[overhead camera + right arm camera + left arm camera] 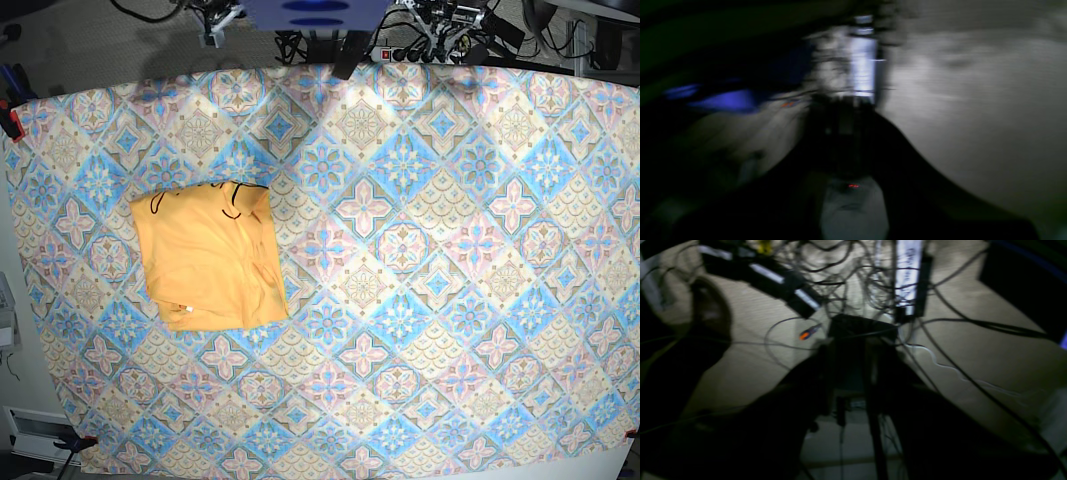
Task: Fold the T-shirt properly
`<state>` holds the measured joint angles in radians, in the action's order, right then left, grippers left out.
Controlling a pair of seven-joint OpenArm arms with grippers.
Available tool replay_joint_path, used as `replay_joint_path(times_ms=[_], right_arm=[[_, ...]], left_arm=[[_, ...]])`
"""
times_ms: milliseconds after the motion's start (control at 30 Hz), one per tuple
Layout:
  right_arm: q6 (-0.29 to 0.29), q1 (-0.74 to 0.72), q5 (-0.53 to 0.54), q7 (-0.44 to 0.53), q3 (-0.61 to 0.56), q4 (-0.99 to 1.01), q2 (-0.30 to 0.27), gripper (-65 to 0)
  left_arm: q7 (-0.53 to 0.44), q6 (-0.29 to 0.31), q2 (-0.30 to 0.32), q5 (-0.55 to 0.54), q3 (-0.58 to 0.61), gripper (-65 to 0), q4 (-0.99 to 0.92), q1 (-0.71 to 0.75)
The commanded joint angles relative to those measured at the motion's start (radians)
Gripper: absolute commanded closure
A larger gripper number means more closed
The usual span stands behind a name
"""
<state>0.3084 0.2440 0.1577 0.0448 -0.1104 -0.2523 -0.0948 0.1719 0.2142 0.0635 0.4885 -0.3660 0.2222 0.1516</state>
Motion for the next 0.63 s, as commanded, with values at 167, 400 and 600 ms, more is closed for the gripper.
replay_joint_path(times_ms=[167, 400, 600], right_arm=[[-0.097, -0.028, 0.004, 0.033, 0.005, 0.000, 0.050, -3.4], [-0.117, -0.030, 0.004, 0.034, 0.005, 0.000, 0.109, -3.4], [-0.117, -0.030, 0.004, 0.034, -0.002, -0.005, 0.145, -3.5]], left_arm=[[0.004, -0.037, -0.038, 0.154, -0.001, -14.0, 0.000, -0.005], [0.002, -0.037, -0.044, 0.203, -0.003, -14.0, 0.000, -0.019], [0.004, -0.037, -0.063, 0.200, -0.005, -14.3, -0.002, -0.027]])
